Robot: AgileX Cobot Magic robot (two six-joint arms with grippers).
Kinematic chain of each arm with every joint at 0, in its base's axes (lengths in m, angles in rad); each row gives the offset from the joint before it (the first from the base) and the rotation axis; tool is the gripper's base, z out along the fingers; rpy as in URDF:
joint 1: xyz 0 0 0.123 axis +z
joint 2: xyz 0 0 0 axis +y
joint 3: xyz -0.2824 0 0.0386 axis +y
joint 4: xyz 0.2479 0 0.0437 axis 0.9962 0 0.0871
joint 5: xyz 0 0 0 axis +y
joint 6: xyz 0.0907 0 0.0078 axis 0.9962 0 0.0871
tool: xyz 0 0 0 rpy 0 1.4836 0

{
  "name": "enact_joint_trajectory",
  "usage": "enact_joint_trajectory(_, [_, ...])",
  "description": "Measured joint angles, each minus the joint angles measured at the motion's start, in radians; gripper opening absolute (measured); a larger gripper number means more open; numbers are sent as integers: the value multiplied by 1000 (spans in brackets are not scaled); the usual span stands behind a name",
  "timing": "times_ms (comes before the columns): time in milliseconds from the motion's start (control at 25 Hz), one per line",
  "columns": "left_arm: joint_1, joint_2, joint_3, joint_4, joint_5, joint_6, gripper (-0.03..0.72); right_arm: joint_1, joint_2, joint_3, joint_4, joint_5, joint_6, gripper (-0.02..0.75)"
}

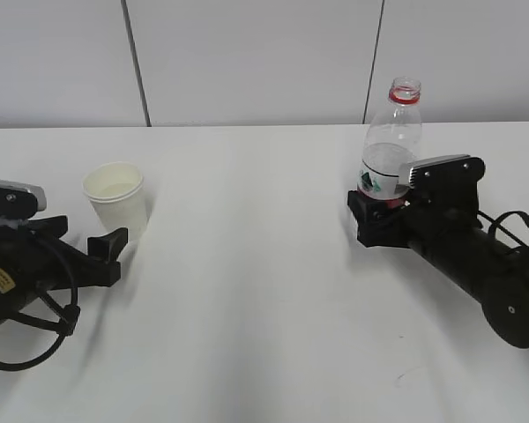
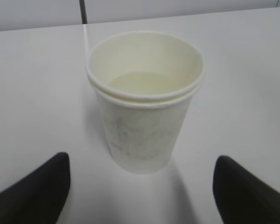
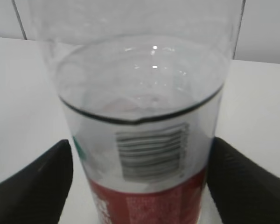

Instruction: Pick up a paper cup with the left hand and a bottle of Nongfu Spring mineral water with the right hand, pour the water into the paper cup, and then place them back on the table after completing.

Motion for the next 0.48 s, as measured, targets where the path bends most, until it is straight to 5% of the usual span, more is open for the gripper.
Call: enact_joint_trajectory(480, [0, -14, 2, 0, 3, 0, 573, 0, -143, 188, 12, -13, 13, 662])
